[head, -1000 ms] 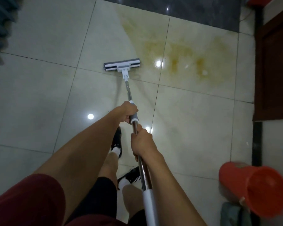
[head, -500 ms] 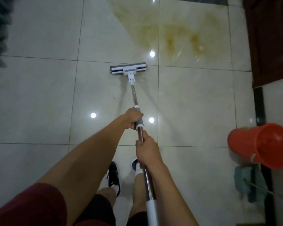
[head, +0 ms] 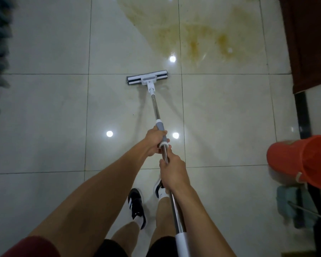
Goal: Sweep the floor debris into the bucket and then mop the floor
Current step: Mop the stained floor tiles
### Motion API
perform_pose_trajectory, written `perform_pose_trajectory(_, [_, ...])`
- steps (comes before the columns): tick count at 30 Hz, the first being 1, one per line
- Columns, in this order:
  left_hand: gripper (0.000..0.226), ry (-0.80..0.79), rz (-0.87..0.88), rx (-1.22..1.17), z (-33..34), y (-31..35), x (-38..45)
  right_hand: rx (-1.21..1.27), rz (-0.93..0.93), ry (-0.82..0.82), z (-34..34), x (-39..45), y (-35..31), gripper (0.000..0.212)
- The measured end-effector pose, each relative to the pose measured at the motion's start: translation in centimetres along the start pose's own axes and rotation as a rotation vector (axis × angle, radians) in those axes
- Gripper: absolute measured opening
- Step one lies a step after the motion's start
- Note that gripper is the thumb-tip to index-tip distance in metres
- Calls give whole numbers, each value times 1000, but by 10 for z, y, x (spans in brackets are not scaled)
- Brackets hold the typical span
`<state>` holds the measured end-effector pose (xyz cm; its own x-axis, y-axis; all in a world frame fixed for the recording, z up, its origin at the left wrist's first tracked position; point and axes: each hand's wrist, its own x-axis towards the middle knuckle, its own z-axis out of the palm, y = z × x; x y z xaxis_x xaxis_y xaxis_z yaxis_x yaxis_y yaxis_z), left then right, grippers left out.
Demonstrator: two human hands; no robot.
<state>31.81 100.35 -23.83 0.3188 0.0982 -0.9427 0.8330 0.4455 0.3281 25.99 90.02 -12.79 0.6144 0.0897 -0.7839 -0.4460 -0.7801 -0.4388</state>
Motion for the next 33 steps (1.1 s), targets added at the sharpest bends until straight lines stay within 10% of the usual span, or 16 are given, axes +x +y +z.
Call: perform_pose_trajectory(33, [8, 31, 96, -45, -40, 536, 177, 59, -43, -24, -136, 345, -437, 26])
